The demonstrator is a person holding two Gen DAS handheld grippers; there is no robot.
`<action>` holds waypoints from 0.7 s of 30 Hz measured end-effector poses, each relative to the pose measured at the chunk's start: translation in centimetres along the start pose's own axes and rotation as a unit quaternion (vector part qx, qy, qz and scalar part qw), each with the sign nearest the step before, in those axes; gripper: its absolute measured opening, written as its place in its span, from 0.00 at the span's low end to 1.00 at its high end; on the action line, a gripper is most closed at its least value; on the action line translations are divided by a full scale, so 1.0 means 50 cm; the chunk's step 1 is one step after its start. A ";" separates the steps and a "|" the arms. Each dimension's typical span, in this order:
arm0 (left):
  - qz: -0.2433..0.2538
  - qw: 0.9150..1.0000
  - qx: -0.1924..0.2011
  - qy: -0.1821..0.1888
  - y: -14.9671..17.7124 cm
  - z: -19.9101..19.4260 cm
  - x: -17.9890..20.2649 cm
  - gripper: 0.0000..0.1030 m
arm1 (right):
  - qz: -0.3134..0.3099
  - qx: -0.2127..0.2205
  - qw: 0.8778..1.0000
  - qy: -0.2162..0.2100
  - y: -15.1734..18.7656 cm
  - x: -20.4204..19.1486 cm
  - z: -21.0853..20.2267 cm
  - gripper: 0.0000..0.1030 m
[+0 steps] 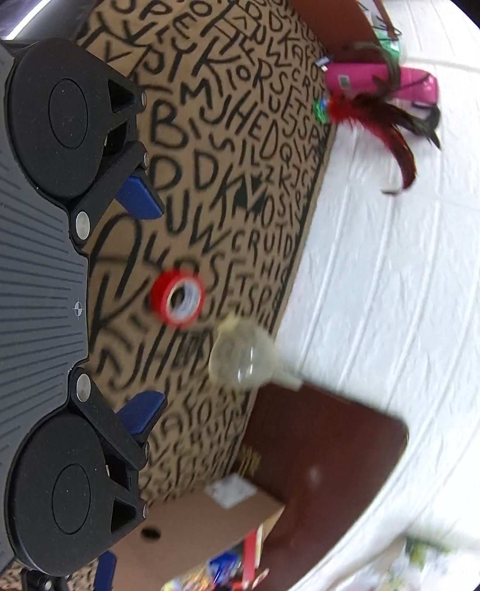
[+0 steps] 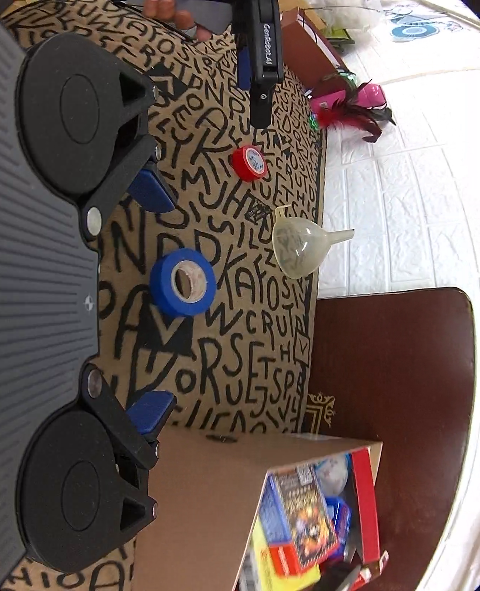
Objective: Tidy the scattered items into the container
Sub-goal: 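Move both grippers back to the blue and red tape rolls on the table, then close the right gripper on the blue tape while the left gripper grips the red tape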
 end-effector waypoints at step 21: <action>0.142 0.989 -0.042 -0.017 -0.018 0.165 0.003 0.56 | -0.002 -0.053 0.998 0.018 -0.004 0.014 0.146 0.33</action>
Point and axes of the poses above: each gripper's, at about its wrist camera, not at the fingertips, and z roughly the way its jaws point, x to its right, y to its underside, the point moved 9 cm from there along z, roughly the way its jaws point, and after that the axes turned 2 degrees about -y, right-handed, at the moved point
